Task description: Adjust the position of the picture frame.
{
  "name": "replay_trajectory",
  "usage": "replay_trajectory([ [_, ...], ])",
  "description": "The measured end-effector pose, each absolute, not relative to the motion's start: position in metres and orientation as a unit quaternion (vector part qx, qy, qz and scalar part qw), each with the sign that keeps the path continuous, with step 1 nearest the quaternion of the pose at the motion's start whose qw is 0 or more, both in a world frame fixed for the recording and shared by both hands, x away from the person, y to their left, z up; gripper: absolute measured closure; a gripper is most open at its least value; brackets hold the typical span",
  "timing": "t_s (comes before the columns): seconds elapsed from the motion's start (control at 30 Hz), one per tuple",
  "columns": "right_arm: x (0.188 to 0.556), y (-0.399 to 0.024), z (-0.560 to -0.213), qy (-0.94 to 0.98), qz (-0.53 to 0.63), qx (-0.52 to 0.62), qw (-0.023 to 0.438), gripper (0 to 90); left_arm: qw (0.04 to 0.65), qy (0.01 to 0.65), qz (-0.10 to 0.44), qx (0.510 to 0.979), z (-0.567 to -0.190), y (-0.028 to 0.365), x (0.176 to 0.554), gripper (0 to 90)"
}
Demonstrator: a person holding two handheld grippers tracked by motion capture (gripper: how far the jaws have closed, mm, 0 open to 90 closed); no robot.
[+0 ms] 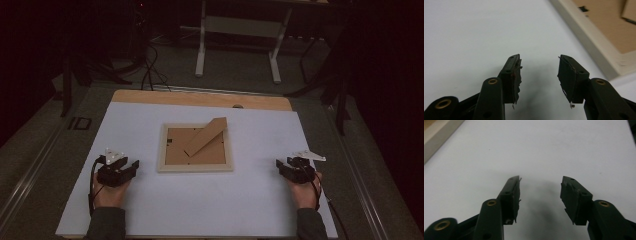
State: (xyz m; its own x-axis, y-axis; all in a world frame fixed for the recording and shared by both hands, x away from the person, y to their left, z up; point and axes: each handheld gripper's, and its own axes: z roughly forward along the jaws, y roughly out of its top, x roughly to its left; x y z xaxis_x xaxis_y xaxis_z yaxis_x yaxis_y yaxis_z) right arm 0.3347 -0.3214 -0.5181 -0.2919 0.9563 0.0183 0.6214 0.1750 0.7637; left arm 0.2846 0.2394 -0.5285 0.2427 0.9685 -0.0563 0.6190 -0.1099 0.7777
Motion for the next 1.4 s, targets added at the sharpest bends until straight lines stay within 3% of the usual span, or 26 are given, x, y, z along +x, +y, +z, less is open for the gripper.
replay_trajectory([
  [0.77,0.329,-0.325,-0.508,0.729,0.361,0.530,0.239,51.0,0.418,0.551,0.202,0.693,-0.514,0.241,0.276,59.9],
  [0.97,0.328,-0.320,-0.507,0.736,0.361,0.519,0.241,54.8,0.421,0.535,0.203,0.703,-0.510,0.236,0.273,66.0],
  [1.4,0.332,-0.301,-0.499,0.764,0.358,0.476,0.247,62.8,0.418,0.505,0.211,0.725,-0.508,0.227,0.271,70.3],
])
